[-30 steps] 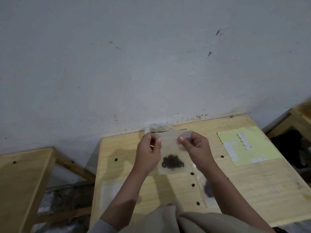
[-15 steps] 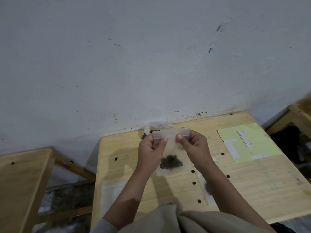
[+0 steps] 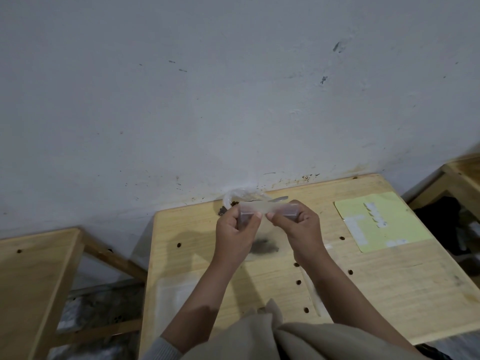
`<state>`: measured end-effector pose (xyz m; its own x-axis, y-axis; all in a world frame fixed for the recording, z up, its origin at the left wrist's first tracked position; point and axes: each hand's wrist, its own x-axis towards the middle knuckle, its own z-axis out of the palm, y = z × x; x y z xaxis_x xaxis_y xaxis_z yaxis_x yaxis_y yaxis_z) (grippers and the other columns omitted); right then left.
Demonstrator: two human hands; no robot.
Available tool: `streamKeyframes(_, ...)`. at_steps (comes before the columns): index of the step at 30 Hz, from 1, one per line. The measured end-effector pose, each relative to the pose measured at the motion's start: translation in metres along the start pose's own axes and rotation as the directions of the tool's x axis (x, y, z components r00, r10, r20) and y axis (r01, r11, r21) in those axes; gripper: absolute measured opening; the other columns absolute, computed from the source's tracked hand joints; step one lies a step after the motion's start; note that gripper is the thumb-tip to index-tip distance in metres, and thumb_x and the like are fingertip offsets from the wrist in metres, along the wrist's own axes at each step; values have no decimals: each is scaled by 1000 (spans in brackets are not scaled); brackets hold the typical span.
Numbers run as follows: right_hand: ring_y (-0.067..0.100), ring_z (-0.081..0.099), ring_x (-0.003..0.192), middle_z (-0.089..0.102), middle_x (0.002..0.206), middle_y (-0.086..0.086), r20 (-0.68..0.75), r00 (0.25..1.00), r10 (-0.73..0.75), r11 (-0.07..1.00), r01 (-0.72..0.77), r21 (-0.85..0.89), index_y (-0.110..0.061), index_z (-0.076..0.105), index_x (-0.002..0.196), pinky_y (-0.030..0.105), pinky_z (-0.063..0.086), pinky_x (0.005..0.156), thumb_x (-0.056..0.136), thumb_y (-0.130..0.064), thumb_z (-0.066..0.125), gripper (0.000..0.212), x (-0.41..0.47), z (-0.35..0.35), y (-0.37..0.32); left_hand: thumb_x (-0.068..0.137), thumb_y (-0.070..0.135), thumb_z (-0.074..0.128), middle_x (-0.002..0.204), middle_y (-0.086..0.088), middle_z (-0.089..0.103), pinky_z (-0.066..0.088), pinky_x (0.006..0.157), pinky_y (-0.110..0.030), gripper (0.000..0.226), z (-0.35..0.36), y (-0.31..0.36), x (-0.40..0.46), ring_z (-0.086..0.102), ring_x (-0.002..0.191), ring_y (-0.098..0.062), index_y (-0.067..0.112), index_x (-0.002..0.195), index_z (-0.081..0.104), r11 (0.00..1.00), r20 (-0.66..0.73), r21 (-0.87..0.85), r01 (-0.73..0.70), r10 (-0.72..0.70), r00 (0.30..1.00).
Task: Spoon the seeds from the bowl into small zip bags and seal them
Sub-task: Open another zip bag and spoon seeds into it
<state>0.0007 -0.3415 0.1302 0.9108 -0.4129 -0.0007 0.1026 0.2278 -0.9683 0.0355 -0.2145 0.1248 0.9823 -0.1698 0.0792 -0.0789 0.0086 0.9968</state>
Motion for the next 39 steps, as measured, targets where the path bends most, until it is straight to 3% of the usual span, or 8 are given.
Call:
streamKeyframes(13, 6, 63, 61, 67, 63, -5, 19, 999, 25, 1000, -25, 7, 1, 63, 79, 17, 49, 58, 74, 13, 68, 14, -4, -6, -4, 86, 6, 66, 78, -1, 72, 54, 68, -23, 9, 4, 6, -5, 67, 73, -10, 14, 86, 70, 999, 21, 21, 40, -40, 999)
streamKeyframes(18, 16, 67, 71, 73, 77, 8, -30, 992, 122, 992, -120, 50, -5, 70, 82, 28, 53, 69, 78, 3, 69, 8, -7, -13, 2, 86, 10, 67, 79, -7, 71, 54, 70, -29, 2, 2, 2, -3, 66, 73, -14, 11, 85, 69, 997, -7, 43, 65, -65, 998)
streamKeyframes(21, 18, 68, 74, 73, 81, 12, -85, 981, 176, 982, -169, 81, -6, 69, 79, 34, 55, 73, 83, -5, 67, 4, -9, -25, 5, 82, 27, 72, 73, -15, 63, 52, 66, -39, 25, 0, -8, -5, 57, 67, -20, 2, 82, 67, 993, -11, 53, 108, -108, 994)
streamKeyframes(25, 13, 68, 71, 73, 76, 6, -180, 963, 199, 980, -193, 48, -5, 66, 78, 27, 56, 65, 85, -5, 64, 7, -12, -45, 7, 88, 8, 64, 76, -5, 68, 53, 63, -27, 9, 8, -17, -11, 66, 64, -13, 8, 80, 67, 980, 5, -14, 198, -198, 980)
streamKeyframes(27, 11, 68, 70, 73, 73, 3, -222, 953, 205, 978, -207, 14, -5, 66, 78, 25, 55, 62, 85, -4, 65, 7, -14, -57, 10, 91, 7, 60, 75, -2, 69, 52, 62, -31, 12, 14, -21, -14, 69, 65, -16, 7, 80, 66, 972, 39, 2, 236, -236, 971)
streamKeyframes(33, 16, 68, 69, 72, 78, 5, -347, 893, 288, 934, -341, -104, -8, 67, 81, 27, 54, 58, 86, -9, 67, 5, -19, -98, 34, 91, 16, 61, 83, -8, 66, 56, 68, -50, 17, 50, -60, -23, 67, 76, -33, 13, 75, 64, 912, 66, 114, 394, -402, 913)
streamKeyframes(36, 24, 68, 75, 67, 82, 9, -416, 859, 299, 893, -406, -195, -14, 60, 96, 36, 57, 64, 83, -10, 70, 17, -22, -124, 47, 91, 19, 60, 85, -9, 67, 57, 74, -47, 14, 71, -81, -26, 66, 85, -34, 15, 78, 64, 854, 27, 118, 507, -513, 858)
streamKeyframes(39, 24, 64, 71, 65, 77, 6, -483, 837, 255, 855, -429, -292, -21, 52, 85, 41, 55, 67, 78, -3, 72, 28, -27, -151, 55, 92, 17, 60, 87, -14, 68, 57, 68, -37, 13, 92, -98, -28, 67, 80, -27, 14, 80, 63, 791, -8, 103, 603, -606, 796)
